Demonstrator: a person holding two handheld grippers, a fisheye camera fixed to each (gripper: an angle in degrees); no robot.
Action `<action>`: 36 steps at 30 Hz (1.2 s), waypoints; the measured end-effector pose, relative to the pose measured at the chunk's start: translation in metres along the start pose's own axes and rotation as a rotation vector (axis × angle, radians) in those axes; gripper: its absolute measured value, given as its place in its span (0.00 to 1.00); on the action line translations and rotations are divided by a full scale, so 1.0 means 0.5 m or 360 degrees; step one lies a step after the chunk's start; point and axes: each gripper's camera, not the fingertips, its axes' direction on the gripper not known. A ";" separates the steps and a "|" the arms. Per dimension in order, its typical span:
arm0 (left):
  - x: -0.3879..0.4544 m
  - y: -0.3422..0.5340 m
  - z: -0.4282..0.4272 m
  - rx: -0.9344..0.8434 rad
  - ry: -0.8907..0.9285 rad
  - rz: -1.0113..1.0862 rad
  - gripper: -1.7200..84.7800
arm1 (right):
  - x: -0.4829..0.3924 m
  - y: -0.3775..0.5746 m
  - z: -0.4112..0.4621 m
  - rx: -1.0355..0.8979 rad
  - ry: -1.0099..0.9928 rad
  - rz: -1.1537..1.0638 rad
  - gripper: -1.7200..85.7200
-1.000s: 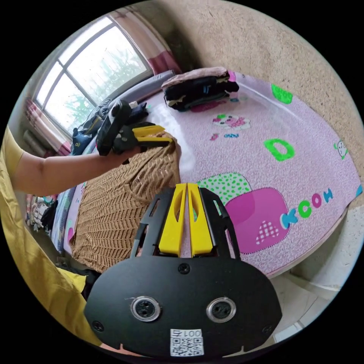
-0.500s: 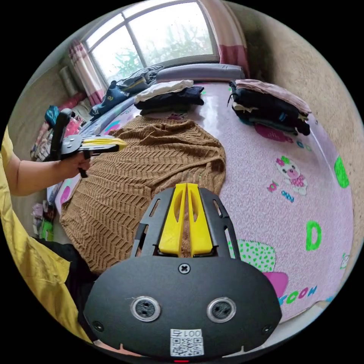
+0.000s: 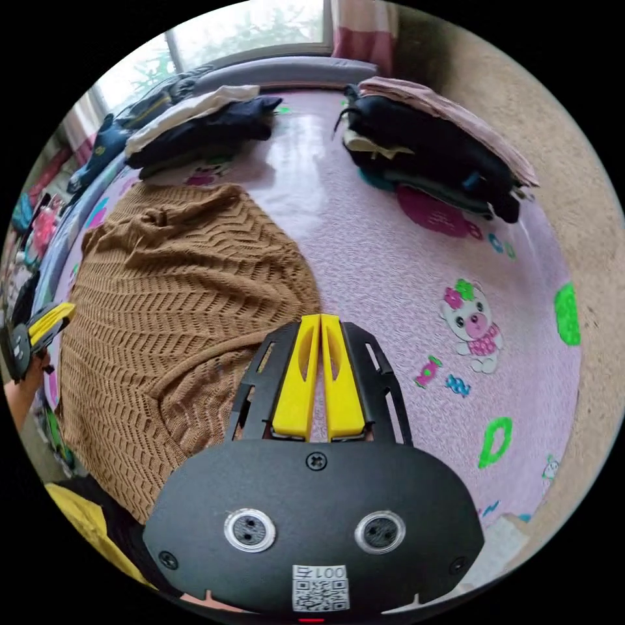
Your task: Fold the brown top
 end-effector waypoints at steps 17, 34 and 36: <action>-0.192 0.067 -0.132 -0.0056 -0.0171 -0.0274 0.00 | -0.402 -0.239 0.063 0.0305 -0.0240 -0.0911 0.02; -0.473 -0.015 -0.241 -0.0048 -0.0222 -0.0246 0.11 | -0.660 -0.607 0.279 -0.0074 -0.0467 -0.1277 0.11; -0.517 -0.024 -0.239 -0.0101 -0.0183 -0.0278 0.13 | -0.696 -0.636 0.299 -0.0084 -0.0452 -0.1298 0.12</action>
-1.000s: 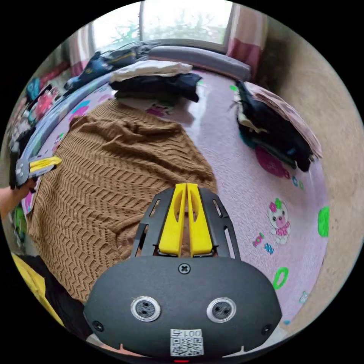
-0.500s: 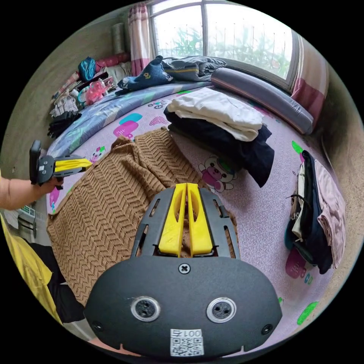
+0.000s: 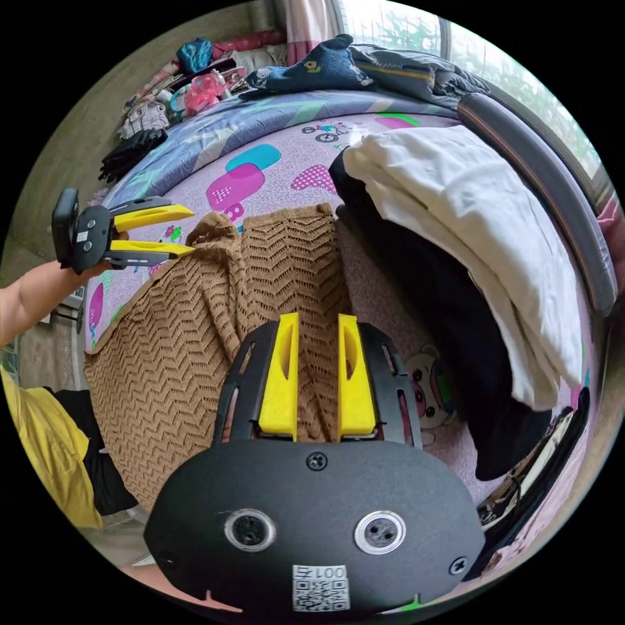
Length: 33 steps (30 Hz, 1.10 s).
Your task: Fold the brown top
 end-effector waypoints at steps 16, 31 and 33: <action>-0.250 -0.023 -0.037 -0.0153 0.0502 -0.0395 0.07 | 0.002 -0.193 0.127 -0.0148 0.0101 0.0136 0.13; -0.441 0.027 -0.205 0.0206 0.0890 -0.0679 0.01 | -0.151 -0.076 -0.112 0.0245 0.0419 -0.0258 0.03; -0.449 0.026 -0.224 0.0218 0.0810 -0.0666 0.01 | -0.139 -0.044 -0.197 0.0325 0.0551 -0.0236 0.02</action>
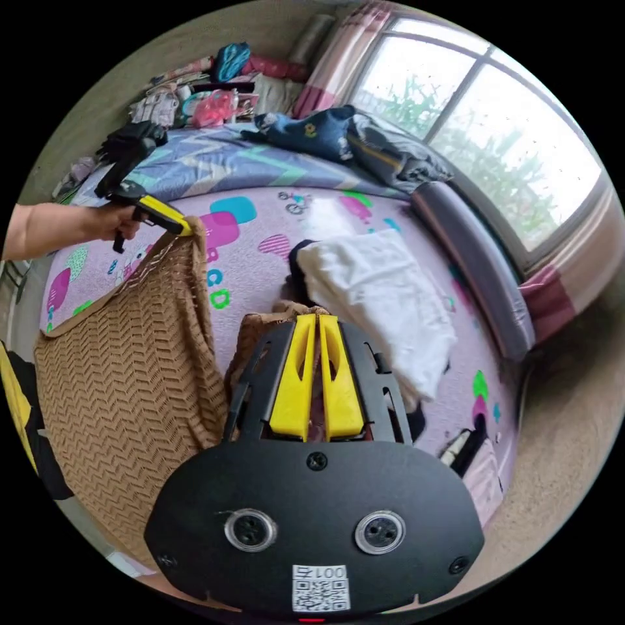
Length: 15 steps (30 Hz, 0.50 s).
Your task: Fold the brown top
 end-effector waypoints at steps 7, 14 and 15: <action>0.013 -0.014 -0.026 -0.0012 -0.0190 -0.0021 0.01 | 0.205 0.123 -0.206 0.0073 0.0480 0.0511 0.02; 0.019 -0.037 -0.039 -0.0018 -0.0332 -0.0056 0.01 | 0.336 0.237 -0.292 0.0061 0.0714 0.0953 0.02; 0.017 -0.043 -0.042 -0.0027 -0.0332 -0.0071 0.01 | 0.342 0.246 -0.299 0.0064 0.0726 0.0980 0.02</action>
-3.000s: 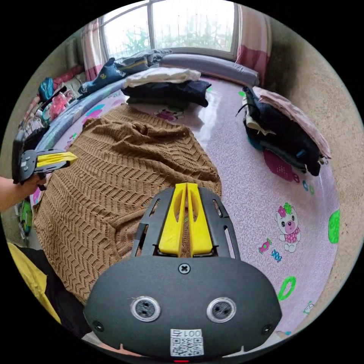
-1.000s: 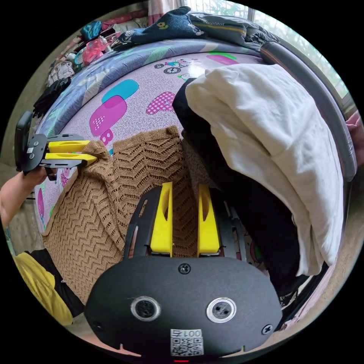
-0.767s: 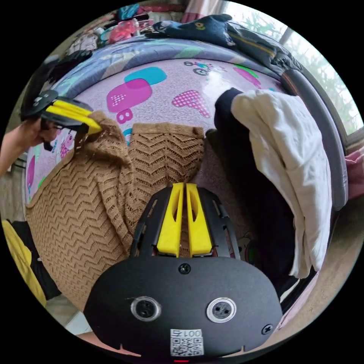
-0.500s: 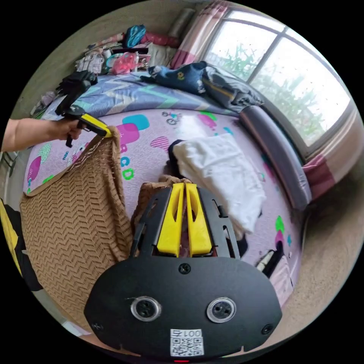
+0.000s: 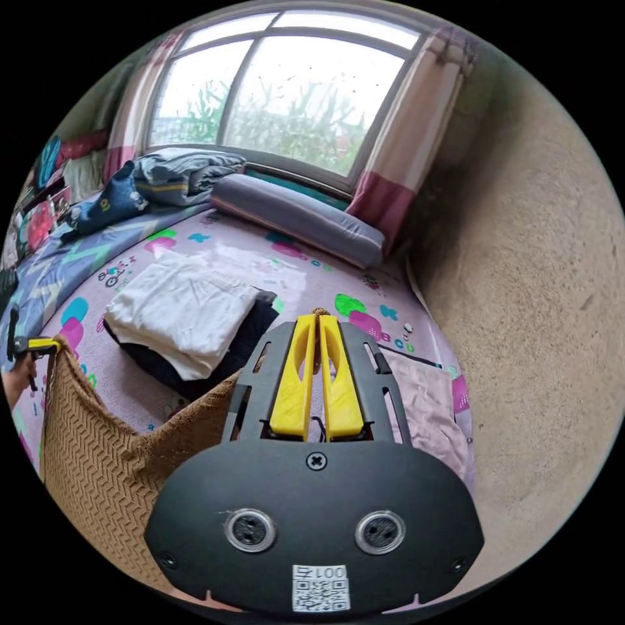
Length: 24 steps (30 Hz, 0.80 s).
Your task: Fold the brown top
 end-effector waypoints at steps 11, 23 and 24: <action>-0.043 -0.036 0.011 -0.0120 0.0241 -0.0349 0.01 | 0.172 0.049 -0.059 -0.0064 0.0222 0.0314 0.02; -0.025 -0.034 -0.064 0.0256 0.0072 -0.0357 0.01 | 0.226 0.074 -0.017 -0.0224 -0.0168 0.0345 0.03; -0.029 -0.037 -0.051 0.0203 0.0063 -0.0375 0.01 | 0.226 0.077 -0.007 -0.0262 -0.0178 0.0350 0.03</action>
